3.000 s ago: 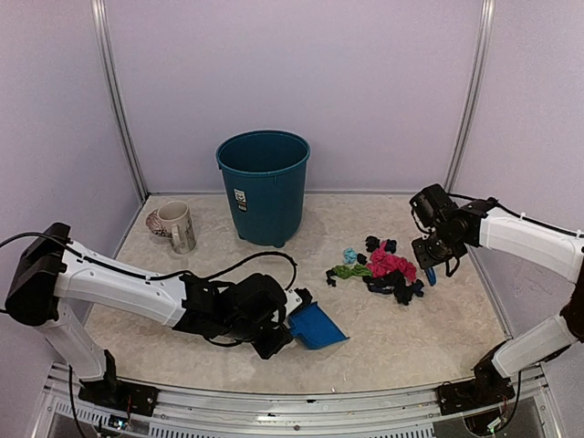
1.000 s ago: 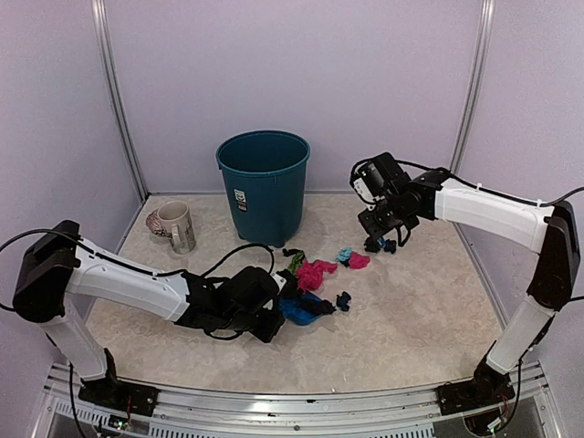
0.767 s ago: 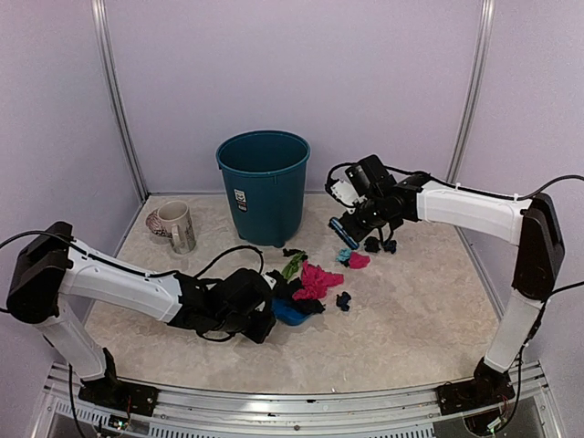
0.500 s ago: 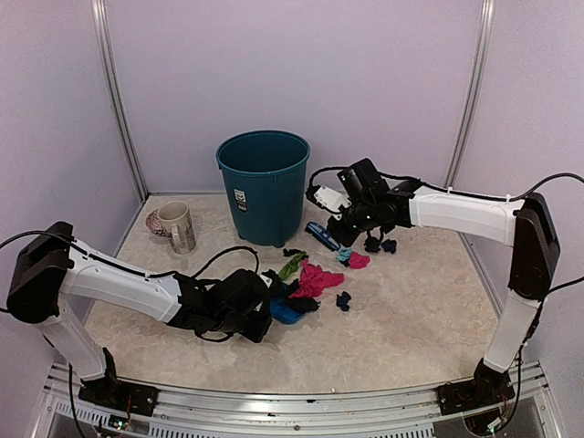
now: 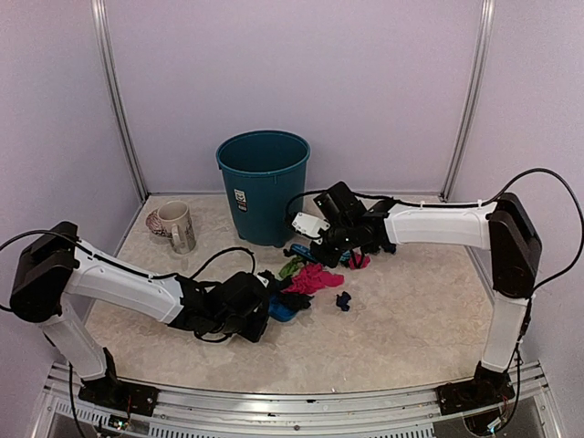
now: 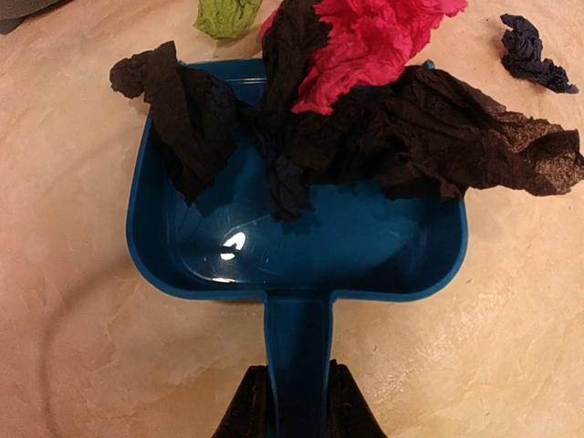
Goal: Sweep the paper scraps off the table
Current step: Sweep the paper scraps into the trash bin, then dump the paper scraps into the trash bin.
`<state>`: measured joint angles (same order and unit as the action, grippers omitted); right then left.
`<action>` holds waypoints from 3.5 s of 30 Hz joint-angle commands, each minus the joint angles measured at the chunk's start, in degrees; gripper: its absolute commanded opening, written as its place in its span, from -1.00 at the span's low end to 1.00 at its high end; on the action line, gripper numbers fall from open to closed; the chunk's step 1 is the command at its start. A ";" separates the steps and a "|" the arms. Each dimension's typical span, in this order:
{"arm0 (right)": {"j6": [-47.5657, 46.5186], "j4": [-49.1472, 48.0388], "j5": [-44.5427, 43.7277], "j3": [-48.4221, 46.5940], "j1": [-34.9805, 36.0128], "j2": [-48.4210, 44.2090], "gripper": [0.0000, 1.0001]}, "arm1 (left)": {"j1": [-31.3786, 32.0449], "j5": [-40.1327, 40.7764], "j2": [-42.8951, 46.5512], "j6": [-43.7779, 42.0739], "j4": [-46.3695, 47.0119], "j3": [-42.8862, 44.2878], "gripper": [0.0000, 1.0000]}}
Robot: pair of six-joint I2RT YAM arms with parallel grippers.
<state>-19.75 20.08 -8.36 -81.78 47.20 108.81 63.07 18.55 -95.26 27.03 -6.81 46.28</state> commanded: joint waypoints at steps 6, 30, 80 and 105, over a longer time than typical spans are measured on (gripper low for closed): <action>0.91 0.83 4.17 5.37 6.03 -3.64 -1.00 | -0.82 1.15 -0.56 0.58 -1.32 -2.84 -1.00; 12.50 3.02 -12.42 9.60 11.95 -17.22 -1.00 | 2.32 6.78 7.63 -3.05 4.28 -6.64 -1.00; 24.58 -4.14 -17.48 29.29 5.27 -35.46 -1.00 | -15.39 5.64 7.87 -27.64 -33.91 53.90 -1.00; 25.76 -6.09 -17.13 37.12 4.22 -44.30 -1.00 | -12.96 52.72 -11.85 -101.09 29.03 47.85 -1.00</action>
<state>5.30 15.49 -25.71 -45.56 52.21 66.37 49.15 64.58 -107.63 -46.30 -8.29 100.40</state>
